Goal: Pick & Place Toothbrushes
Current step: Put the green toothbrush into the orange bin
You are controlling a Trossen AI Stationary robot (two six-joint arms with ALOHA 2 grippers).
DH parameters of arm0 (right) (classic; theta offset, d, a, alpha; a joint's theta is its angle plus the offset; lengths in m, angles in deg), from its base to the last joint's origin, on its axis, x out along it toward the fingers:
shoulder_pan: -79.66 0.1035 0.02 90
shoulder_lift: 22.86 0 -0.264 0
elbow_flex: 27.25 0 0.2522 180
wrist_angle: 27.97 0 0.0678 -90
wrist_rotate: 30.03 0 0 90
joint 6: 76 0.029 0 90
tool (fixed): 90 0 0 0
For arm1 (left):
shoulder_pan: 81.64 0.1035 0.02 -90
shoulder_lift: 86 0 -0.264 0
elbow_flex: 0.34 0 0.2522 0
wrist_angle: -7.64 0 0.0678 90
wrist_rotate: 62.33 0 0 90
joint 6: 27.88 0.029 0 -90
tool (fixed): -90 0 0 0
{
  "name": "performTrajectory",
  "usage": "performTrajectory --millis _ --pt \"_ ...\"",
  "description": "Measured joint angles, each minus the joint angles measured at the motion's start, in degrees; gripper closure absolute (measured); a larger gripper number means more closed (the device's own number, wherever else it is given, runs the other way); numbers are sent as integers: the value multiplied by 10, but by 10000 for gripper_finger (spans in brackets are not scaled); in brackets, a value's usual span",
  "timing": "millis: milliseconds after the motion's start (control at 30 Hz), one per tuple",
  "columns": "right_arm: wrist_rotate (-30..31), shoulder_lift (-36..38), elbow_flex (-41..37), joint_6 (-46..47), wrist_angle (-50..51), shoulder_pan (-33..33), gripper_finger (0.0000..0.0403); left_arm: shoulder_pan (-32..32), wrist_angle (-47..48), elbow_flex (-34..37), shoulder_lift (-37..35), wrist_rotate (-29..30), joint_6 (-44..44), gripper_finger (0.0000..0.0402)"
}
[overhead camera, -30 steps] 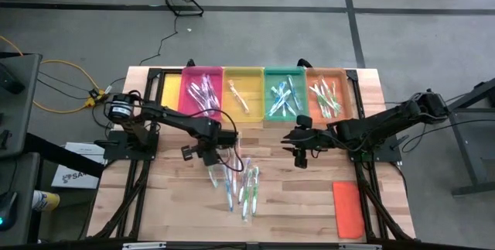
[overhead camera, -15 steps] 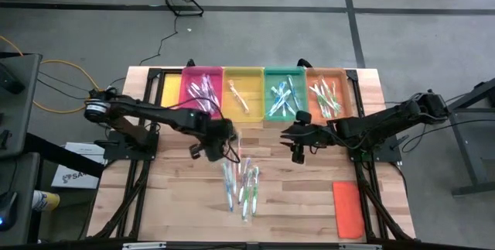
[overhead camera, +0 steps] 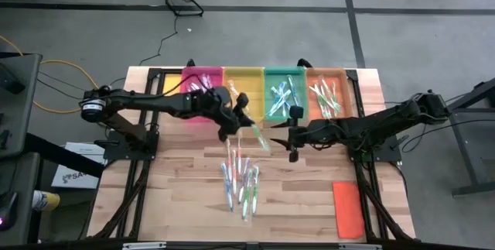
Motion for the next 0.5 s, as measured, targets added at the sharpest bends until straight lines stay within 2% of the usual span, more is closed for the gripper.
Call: performTrajectory --millis 267,500 --pt "-11 -3 0 -82 -117 -21 221 41 -78 1 2 -73 -26 390" --pt "-139 -26 0 -99 -210 -47 221 40 -104 1 25 -85 -31 390"
